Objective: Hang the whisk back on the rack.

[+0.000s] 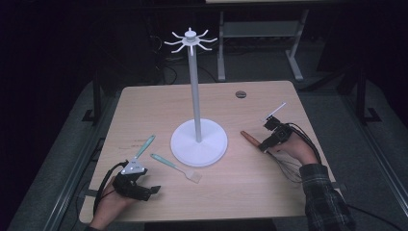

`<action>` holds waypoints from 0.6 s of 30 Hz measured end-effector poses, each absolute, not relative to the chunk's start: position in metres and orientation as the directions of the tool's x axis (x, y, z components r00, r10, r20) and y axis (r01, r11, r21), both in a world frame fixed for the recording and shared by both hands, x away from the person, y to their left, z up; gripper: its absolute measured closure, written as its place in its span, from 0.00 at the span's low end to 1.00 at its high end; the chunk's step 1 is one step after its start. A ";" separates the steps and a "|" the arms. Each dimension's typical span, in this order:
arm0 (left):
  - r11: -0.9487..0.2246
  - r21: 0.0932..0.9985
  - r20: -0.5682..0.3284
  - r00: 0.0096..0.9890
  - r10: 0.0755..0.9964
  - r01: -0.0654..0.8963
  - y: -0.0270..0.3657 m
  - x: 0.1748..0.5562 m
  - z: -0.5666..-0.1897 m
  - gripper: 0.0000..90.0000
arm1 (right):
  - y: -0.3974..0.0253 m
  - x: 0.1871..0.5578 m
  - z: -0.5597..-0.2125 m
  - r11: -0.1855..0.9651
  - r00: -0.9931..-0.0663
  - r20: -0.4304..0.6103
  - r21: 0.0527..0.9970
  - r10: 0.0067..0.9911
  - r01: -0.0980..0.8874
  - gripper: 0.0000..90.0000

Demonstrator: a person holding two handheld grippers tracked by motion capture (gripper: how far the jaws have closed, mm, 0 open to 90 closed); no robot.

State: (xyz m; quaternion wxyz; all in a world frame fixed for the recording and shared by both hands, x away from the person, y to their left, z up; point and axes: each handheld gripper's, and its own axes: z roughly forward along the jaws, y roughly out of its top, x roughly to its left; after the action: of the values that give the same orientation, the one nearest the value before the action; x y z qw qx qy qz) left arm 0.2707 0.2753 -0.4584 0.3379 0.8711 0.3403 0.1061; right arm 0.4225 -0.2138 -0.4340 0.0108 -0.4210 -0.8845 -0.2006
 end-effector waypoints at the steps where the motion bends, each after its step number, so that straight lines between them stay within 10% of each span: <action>1: -0.539 0.662 -0.046 0.745 0.665 0.522 0.275 0.271 -0.459 0.16 | -0.213 0.423 -0.435 0.566 -0.645 0.188 0.342 0.741 0.750 0.66; 18: -0.545 0.659 -0.038 0.746 0.665 0.518 0.276 0.271 -0.458 0.16 | -0.201 0.421 -0.442 0.614 -0.669 0.131 0.298 0.732 0.731 0.75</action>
State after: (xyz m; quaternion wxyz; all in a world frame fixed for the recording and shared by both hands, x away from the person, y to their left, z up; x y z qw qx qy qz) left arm 0.2706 0.2759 -0.4582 0.3355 0.8721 0.3391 0.1089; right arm 0.4206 -0.2009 -0.4421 -0.0018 -0.4070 -0.8984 -0.1649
